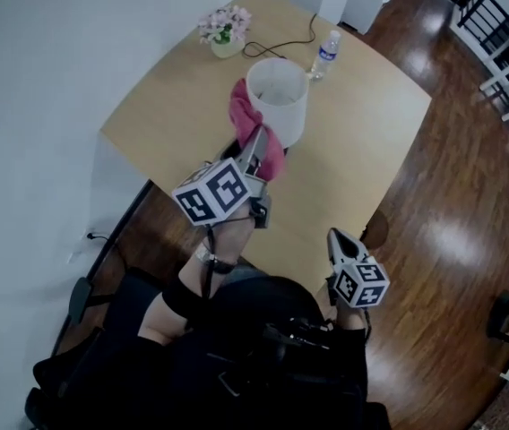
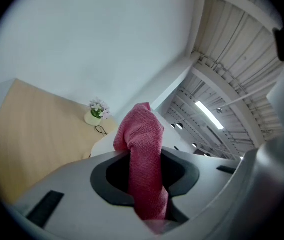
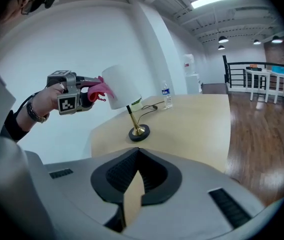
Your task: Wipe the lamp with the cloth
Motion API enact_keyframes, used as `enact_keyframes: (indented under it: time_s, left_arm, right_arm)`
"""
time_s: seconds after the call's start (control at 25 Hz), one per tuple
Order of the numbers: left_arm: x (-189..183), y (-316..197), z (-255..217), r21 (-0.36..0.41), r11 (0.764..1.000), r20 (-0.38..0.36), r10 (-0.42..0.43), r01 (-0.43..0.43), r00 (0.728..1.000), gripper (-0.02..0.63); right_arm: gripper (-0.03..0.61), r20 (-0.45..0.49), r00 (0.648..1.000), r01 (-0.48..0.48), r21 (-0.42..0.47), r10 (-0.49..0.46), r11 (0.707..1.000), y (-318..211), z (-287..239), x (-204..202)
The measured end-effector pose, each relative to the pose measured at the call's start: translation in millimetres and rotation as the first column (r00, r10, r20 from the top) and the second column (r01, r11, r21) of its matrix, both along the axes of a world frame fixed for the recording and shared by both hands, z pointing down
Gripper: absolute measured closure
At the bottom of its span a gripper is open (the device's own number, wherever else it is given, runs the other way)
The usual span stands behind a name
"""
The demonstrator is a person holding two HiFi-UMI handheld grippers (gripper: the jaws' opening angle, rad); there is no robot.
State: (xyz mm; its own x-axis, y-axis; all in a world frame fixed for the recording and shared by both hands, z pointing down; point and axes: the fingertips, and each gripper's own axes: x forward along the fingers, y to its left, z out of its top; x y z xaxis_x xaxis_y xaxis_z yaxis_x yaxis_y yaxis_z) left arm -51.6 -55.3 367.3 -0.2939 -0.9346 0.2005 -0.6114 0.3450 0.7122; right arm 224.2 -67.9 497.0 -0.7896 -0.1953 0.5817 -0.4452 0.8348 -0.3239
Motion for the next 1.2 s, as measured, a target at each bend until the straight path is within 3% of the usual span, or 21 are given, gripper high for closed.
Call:
enact_keyframes:
  time_s: [0.32,0.6,0.72,0.8,0.84,0.88,0.92,1.0,1.08,1.12,1.2]
  left_arm:
    - [10.5,17.4,106.0,-0.226,0.970,-0.043,-0.102,0.090,0.994,0.492]
    - [9.6,16.1,137.8,-0.306,0.944,-0.008,-0.134,0.125,0.991,0.492]
    - [18.4,33.3,160.4,-0.376,0.920,-0.025,-0.131,0.112,0.991,0.493]
    - [25.5,51.1,160.6,-0.435,0.893,0.042,-0.106,0.114,0.993,0.494]
    - [30.7,58.2,147.8,-0.461,0.879,0.136,-0.068,0.124,0.988,0.494]
    - [37.8,62.1,127.4,-0.483,0.865,0.260,-0.008,0.137,0.966,0.494]
    - [46.7,62.0,102.7,-0.500,0.853,0.389,0.066,0.151,0.919,0.494]
    - [64.0,51.9,54.0,-0.522,0.838,0.580,0.210,0.161,0.787,0.494]
    - [72.9,36.4,19.3,-0.545,0.826,0.657,0.315,0.143,0.685,0.494]
    - [73.8,28.5,7.2,-0.556,0.822,0.669,0.352,0.127,0.655,0.494]
    - [71.2,13.0,-10.9,-0.566,0.819,0.675,0.399,0.090,0.621,0.494]
  right_arm:
    - [0.569,0.033,0.997,0.074,-0.017,-0.073,0.997,-9.6,5.6,14.1]
    - [0.569,0.023,0.996,0.088,-0.047,-0.087,0.995,-19.2,17.5,47.9]
    - [0.569,0.044,0.996,0.080,-0.064,-0.077,0.995,-20.8,18.5,59.6]
    - [0.569,0.058,0.995,0.089,-0.071,-0.084,0.994,-19.6,18.2,61.3]
    - [0.569,0.064,0.994,0.095,-0.074,-0.091,0.993,-19.0,17.6,61.9]
    - [0.569,0.070,0.993,0.101,-0.077,-0.096,0.992,-18.6,17.3,63.2]
    - [0.569,0.076,0.992,0.104,-0.083,-0.098,0.991,-18.2,17.8,65.0]
    - [0.569,0.085,0.992,0.107,-0.102,-0.099,0.989,-16.1,21.4,67.6]
    - [0.569,0.089,0.990,0.117,-0.113,-0.107,0.987,-11.1,23.4,65.8]
    - [0.569,0.091,0.989,0.126,-0.110,-0.117,0.986,-8.0,22.1,63.0]
    - [0.569,0.095,0.986,0.144,-0.099,-0.134,0.985,-3.4,16.9,55.2]
